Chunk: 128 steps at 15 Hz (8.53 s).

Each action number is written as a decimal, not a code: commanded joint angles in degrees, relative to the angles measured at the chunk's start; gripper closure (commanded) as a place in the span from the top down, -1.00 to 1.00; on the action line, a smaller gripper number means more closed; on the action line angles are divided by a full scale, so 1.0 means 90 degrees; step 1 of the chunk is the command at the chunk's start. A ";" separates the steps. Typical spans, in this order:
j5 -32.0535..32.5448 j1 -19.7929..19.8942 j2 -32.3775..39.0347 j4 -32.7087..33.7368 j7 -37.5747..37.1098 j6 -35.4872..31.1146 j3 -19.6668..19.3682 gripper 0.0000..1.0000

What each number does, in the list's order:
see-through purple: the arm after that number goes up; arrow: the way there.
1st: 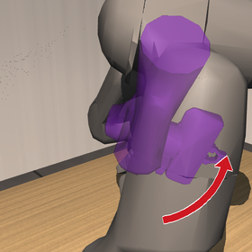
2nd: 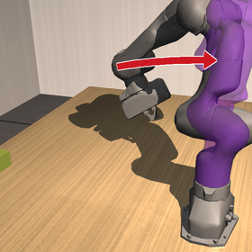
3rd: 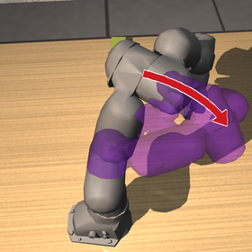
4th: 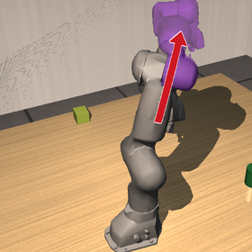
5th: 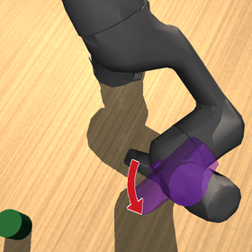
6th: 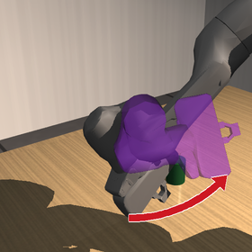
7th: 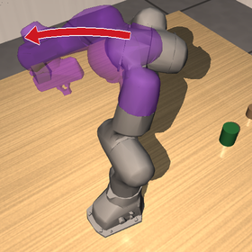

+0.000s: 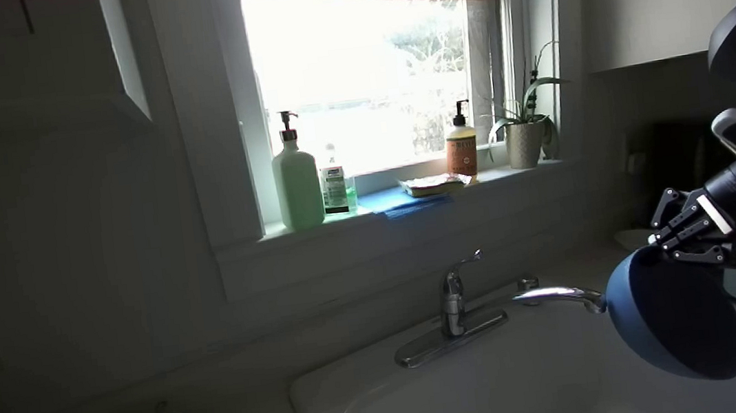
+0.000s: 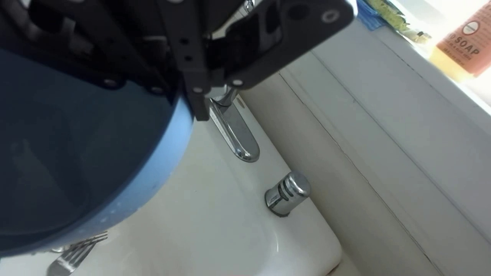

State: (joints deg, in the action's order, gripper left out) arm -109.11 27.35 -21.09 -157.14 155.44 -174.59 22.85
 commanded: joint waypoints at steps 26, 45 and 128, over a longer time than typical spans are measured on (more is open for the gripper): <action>-0.1504 0.5010 -0.2050 -0.0033 0.0126 0.2393 0.5396 -0.97; -0.1960 0.6195 -0.2851 -0.0047 -0.0132 0.3677 0.6905 -0.97; 0.3494 0.8289 0.0982 0.1032 -0.0558 0.5022 0.6290 -0.97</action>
State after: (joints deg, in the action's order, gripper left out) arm -79.81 99.57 -15.15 -148.94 148.48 -130.70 78.64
